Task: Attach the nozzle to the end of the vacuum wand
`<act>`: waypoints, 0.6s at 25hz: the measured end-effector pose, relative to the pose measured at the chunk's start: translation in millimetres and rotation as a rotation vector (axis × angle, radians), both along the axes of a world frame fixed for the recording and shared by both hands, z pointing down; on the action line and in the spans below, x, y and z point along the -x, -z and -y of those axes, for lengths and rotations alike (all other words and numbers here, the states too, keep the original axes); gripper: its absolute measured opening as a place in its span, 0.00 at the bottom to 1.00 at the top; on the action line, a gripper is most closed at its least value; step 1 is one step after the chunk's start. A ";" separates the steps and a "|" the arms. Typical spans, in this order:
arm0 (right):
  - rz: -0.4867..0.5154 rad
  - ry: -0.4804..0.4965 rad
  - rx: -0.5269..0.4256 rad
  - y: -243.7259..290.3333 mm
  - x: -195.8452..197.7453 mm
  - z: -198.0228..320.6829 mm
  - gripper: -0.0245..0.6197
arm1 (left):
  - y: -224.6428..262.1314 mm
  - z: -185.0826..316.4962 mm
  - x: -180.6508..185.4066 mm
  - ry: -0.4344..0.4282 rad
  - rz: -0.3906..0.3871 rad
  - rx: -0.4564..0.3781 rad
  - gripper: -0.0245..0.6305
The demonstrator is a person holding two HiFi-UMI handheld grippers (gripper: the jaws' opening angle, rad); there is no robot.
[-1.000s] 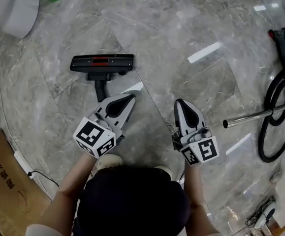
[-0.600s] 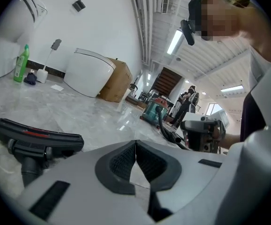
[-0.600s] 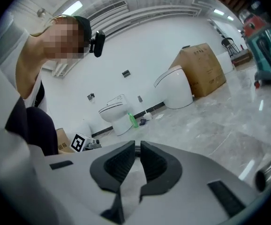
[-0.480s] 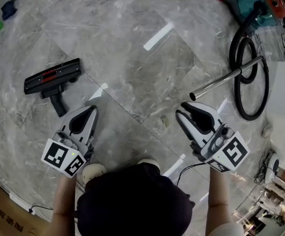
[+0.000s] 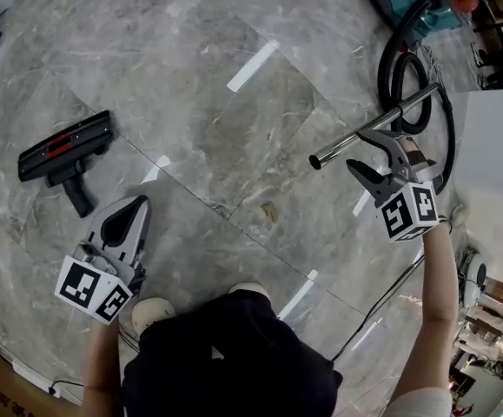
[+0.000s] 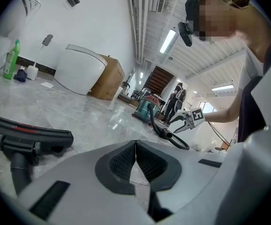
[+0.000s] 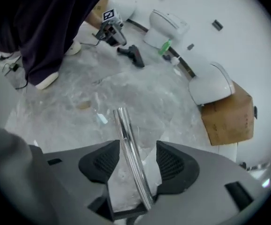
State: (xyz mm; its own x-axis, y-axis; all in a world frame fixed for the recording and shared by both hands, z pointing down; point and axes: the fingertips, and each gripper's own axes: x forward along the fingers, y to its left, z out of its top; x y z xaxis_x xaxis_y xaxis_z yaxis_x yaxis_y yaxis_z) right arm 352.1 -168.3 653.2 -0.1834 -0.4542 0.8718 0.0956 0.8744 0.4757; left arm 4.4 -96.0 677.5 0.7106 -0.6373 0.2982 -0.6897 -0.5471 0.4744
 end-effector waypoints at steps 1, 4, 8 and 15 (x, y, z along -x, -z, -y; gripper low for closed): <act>-0.065 0.052 0.007 -11.4 -4.7 0.4 0.40 | 0.9 -1.2 1.3 0.002 0.000 -0.002 0.05; -0.250 0.180 0.009 -44.1 -24.0 2.7 0.40 | 1.2 -6.2 6.7 0.012 0.004 -0.004 0.05; -0.252 0.159 0.045 -67.8 -22.7 13.1 0.38 | -2.6 -10.1 14.3 0.031 0.022 0.007 0.05; -0.199 0.111 0.054 -68.7 -8.0 20.2 0.29 | -2.9 -13.0 15.6 0.046 0.025 0.005 0.05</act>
